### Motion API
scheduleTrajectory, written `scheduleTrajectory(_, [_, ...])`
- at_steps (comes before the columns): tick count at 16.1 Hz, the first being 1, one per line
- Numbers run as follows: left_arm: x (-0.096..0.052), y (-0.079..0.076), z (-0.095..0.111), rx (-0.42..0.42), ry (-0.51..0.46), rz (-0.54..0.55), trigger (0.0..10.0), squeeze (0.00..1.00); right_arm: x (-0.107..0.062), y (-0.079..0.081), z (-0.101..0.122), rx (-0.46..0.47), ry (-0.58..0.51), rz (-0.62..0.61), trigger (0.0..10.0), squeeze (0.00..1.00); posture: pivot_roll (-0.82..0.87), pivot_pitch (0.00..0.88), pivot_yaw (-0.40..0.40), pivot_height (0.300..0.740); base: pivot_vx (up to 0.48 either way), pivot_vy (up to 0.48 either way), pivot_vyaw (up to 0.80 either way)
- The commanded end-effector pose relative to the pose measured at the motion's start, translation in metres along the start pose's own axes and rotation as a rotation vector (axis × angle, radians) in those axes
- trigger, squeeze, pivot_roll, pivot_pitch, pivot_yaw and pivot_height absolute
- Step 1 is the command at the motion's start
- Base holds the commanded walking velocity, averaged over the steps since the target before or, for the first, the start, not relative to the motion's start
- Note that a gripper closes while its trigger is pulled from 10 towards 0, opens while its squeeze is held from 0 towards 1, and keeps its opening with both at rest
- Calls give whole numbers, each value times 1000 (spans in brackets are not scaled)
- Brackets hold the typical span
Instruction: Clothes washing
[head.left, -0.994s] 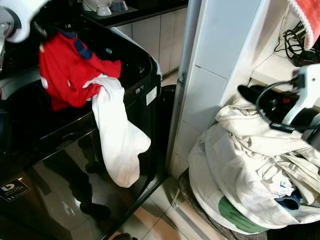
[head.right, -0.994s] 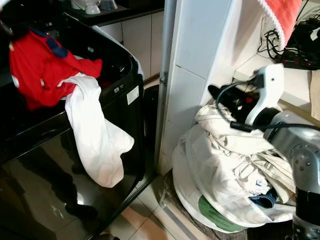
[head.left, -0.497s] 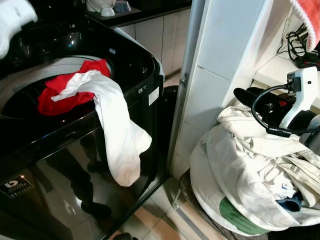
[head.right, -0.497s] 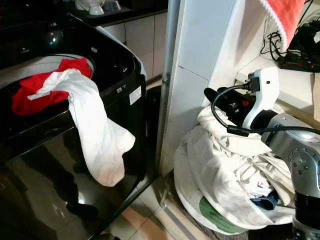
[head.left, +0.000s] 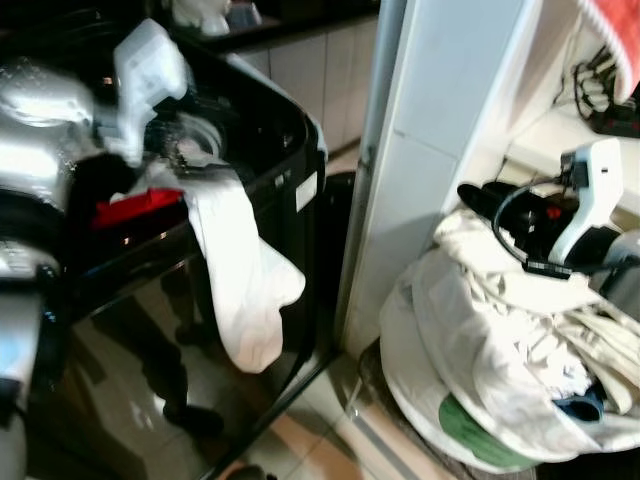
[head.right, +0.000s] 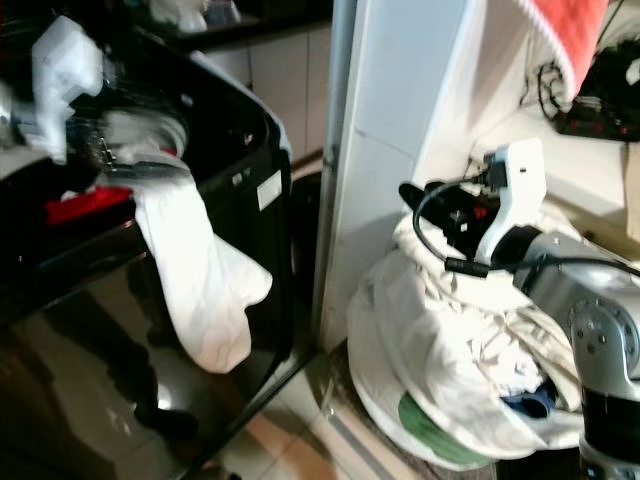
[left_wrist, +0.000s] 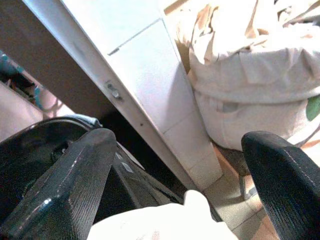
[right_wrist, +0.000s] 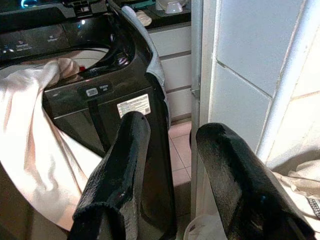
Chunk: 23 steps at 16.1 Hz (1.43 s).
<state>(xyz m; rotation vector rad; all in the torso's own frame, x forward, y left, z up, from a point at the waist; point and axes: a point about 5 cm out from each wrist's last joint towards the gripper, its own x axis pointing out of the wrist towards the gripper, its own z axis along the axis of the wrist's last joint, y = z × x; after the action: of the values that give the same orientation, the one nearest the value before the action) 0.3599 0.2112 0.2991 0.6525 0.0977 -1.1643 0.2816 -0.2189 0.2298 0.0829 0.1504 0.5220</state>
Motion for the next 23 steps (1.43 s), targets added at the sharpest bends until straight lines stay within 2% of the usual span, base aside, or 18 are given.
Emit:
scheduleTrajectory(1, [1,1,8,42,16,19,10000,0,-3,3,2,-16,-1,0,10000,0,-11,0,9,740,0,0,0])
scheduleTrajectory(4, [8,-17,-8,-17,71,-58,10000,0,-5,7,-1,-18,9,23,10000,0,-13,0,13,740,0,0,0])
scheduleTrajectory(5, [10,-30,-16,-71,94,-120,10000,0,-5,8,-2,-16,14,32,10000,0,-13,0,16,740,0,0,0])
scheduleTrajectory(6, [12,-35,-21,-95,114,-124,10000,0,-5,10,-3,-16,22,42,10000,0,-12,0,16,740,0,0,0])
scheduleTrajectory(10, [22,-26,-40,-35,249,120,10000,0,-2,13,-6,-30,37,56,10000,0,-9,0,12,740,0,0,0])
scheduleTrajectory(11, [23,-24,-46,-13,319,189,10000,0,-1,14,-7,-42,47,63,10000,0,-9,0,12,740,0,0,0])
scheduleTrajectory(13, [25,-26,-55,-1,381,211,10000,0,-1,15,-8,-43,50,66,10000,0,-8,0,10,740,0,0,0])
scheduleTrajectory(15, [30,-30,-64,-67,395,221,10000,0,0,16,-9,-45,55,70,10000,0,-8,0,10,740,0,0,0])
scheduleTrajectory(17, [29,-27,-68,-129,406,260,10000,0,0,15,-9,-46,56,70,10000,0,-8,0,10,740,0,0,0])
scheduleTrajectory(18, [25,-23,-71,-164,426,311,0,0,-1,15,-9,-50,58,69,10000,0,-12,0,9,740,0,0,0])
scheduleTrajectory(23, [22,-23,-75,-163,464,307,0,0,-1,15,-10,-55,61,69,10000,0,-12,0,9,740,0,0,0])
